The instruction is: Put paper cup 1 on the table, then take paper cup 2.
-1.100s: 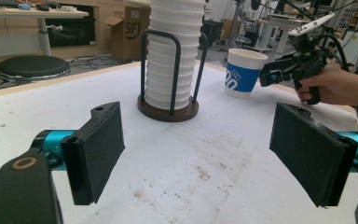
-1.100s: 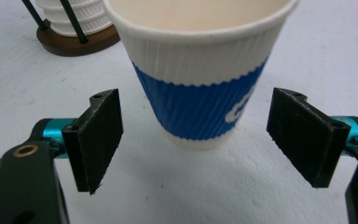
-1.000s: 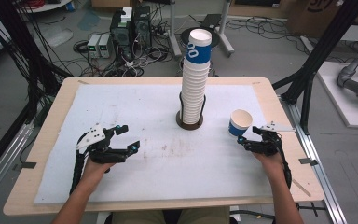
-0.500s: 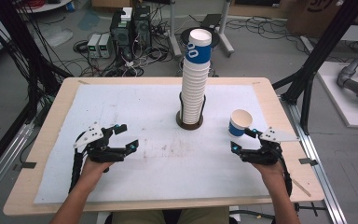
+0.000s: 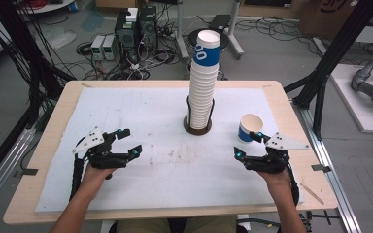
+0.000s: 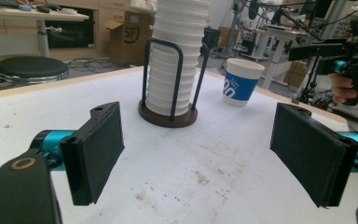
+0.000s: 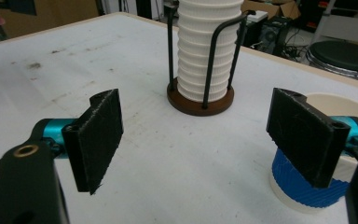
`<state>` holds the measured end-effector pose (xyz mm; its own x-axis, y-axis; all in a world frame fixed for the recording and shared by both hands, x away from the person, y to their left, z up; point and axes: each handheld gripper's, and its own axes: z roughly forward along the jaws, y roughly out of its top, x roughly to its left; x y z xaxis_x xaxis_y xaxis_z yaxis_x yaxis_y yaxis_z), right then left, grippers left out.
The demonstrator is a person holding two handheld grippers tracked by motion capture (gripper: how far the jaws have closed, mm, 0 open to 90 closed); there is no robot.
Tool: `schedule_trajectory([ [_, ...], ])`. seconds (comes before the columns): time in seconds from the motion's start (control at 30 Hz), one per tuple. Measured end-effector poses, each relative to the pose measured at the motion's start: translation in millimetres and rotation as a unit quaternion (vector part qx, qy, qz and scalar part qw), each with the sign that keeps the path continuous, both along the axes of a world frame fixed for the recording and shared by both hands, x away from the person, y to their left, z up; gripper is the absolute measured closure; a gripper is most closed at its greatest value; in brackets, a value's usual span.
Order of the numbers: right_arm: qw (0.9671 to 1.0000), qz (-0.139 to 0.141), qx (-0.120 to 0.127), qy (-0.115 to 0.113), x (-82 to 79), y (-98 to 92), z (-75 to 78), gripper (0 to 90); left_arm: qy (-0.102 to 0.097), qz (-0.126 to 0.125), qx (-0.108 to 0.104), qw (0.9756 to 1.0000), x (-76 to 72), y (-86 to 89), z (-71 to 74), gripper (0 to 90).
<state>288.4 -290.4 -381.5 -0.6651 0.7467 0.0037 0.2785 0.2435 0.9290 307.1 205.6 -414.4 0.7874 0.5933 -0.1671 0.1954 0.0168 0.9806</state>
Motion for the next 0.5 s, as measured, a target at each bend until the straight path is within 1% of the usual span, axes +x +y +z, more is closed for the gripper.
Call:
schedule_trajectory([
  [0.07, 1.0, -0.003, -0.002, 0.0, 0.7, -0.1, -1.9, 18.9, 0.001, -0.001, 0.002, 1.0, -1.0, 0.0, 0.5, 17.0],
  [0.17, 1.0, 0.002, -0.009, 0.002, 1.3, 1.4, -2.5, 18.9, -0.002, 0.0, 0.001, 1.0, -1.6, -0.3, 0.9, 17.0],
  [0.27, 0.9999, 0.004, -0.004, 0.009, 1.0, 2.4, -2.0, 18.9, 0.0, -0.002, 0.001, 1.0, -1.0, -1.0, 0.4, 17.0],
  [0.4, 0.9999, 0.005, -0.005, 0.008, 1.9, 2.3, -2.1, 18.9, 0.0, -0.002, 0.002, 1.0, -0.8, -1.0, 0.3, 17.0],
  [0.5, 0.9999, 0.007, -0.006, 0.011, 1.8, 3.6, -2.8, 18.9, 0.002, -0.001, 0.001, 1.0, -0.9, -0.3, 0.6, 17.0],
])
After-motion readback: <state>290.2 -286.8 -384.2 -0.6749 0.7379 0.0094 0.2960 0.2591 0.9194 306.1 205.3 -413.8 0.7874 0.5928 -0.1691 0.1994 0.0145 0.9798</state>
